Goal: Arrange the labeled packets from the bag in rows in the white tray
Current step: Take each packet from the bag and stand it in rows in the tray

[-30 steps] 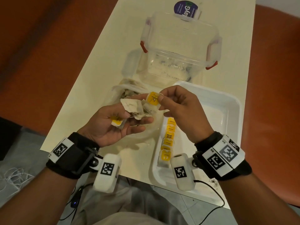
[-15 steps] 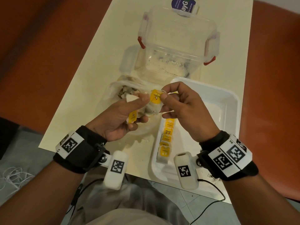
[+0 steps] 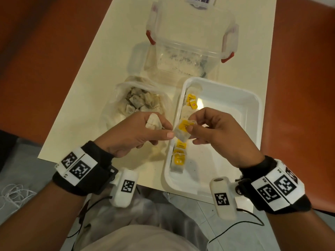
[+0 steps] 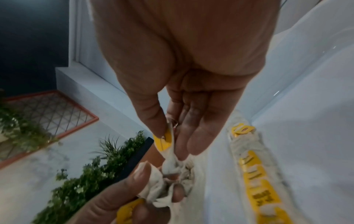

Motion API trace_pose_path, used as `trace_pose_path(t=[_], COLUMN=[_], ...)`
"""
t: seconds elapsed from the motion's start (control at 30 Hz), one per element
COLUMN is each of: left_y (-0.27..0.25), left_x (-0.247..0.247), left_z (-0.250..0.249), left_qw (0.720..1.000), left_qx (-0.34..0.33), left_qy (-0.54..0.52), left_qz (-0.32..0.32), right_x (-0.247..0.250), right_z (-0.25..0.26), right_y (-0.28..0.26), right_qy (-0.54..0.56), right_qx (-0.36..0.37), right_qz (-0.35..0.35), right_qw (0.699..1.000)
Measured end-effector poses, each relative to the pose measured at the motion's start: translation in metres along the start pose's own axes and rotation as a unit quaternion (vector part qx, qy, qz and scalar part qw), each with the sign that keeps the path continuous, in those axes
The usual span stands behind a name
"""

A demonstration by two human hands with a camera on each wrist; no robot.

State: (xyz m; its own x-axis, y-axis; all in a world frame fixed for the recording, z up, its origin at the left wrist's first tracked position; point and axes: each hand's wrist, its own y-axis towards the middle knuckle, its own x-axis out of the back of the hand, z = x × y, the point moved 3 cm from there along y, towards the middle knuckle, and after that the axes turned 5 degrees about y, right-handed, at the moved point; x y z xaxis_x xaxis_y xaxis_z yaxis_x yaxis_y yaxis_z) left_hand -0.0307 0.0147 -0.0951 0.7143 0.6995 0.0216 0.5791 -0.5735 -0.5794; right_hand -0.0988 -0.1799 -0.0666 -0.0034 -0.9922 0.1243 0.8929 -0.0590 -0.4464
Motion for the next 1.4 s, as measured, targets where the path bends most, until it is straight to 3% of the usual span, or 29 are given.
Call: trace_pose_path(t=[0.13,0.27,0.37,0.53,0.83,1.2,1.4], left_y=[-0.007,-0.012,-0.013,-0.014,-0.015,-0.015,-0.019], left_x=[0.01,0.015,0.015,0.013,0.013,0.011,-0.002], left_z=[0.01,0.015,0.017,0.019,0.019,0.02,0.014], left_qw=[0.999,0.995,0.993,0.992,0.992,0.993,0.978], left_qx=[0.011,0.019,0.025,0.027,0.033,0.043,0.071], left_qy=[-0.024,-0.061,-0.073,-0.079,-0.08,-0.081,-0.196], left_qz=[-0.036,-0.079,-0.093,-0.09,-0.092,-0.073,-0.018], right_x=[0.001,-0.013,-0.026,-0.032,-0.031,-0.031,-0.027], right_z=[-0.031,-0.057,-0.066,-0.067,-0.07,-0.065,-0.065], right_y=[-0.017,-0.023,-0.024,-0.021,-0.013,-0.016,-0.018], right_qy=[-0.168,-0.324,-0.375,-0.413,-0.398,-0.268,-0.293], right_qx=[-0.026,-0.068,-0.082,-0.08,-0.114,-0.158,-0.144], right_qz=[0.063,0.135,0.159,0.146,0.108,0.13,0.111], right_qw=[0.983,0.934,0.91,0.896,0.904,0.941,0.939])
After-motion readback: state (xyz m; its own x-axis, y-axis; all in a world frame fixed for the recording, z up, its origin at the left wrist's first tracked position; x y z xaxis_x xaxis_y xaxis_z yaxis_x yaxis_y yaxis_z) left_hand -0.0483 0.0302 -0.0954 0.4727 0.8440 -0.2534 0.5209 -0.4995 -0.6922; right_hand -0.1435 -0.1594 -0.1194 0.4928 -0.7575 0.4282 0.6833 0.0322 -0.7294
